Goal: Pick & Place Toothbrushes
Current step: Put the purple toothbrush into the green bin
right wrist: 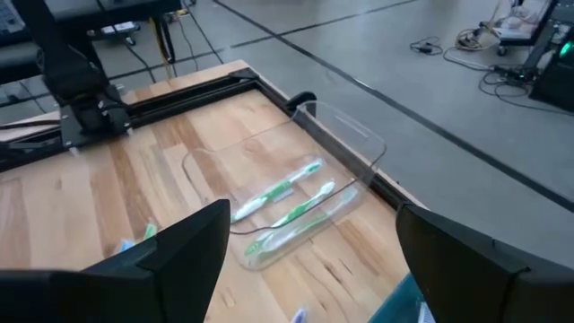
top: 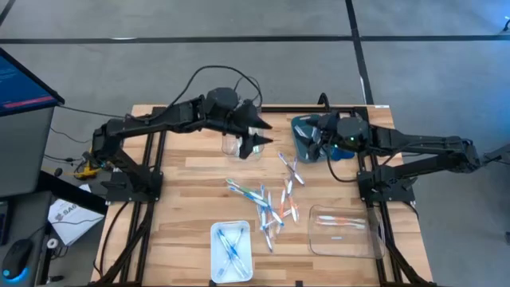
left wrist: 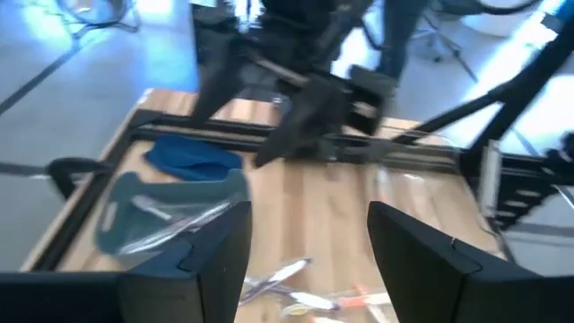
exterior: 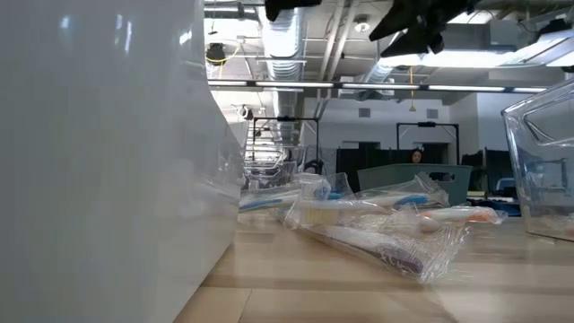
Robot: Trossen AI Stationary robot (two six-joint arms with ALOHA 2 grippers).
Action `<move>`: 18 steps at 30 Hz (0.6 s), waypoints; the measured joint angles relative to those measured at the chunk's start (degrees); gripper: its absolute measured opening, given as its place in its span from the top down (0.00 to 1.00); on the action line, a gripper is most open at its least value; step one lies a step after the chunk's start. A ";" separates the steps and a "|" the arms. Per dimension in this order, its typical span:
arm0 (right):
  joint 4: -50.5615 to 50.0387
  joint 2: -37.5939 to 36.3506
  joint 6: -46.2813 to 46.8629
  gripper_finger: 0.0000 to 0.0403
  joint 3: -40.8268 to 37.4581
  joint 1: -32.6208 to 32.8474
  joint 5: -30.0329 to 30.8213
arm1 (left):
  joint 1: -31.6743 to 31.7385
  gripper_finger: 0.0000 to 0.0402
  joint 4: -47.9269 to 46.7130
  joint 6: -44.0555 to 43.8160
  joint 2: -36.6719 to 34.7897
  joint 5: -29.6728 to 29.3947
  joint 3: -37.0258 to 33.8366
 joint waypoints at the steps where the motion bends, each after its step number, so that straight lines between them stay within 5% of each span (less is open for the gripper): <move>1: -0.01 0.00 0.02 0.23 -0.02 0.17 -0.03 | -0.84 0.46 -0.01 0.36 0.00 0.05 0.00; 18: 2.05 0.00 -0.04 0.23 0.00 0.49 0.00 | -17.16 0.46 3.86 7.90 0.02 0.27 0.00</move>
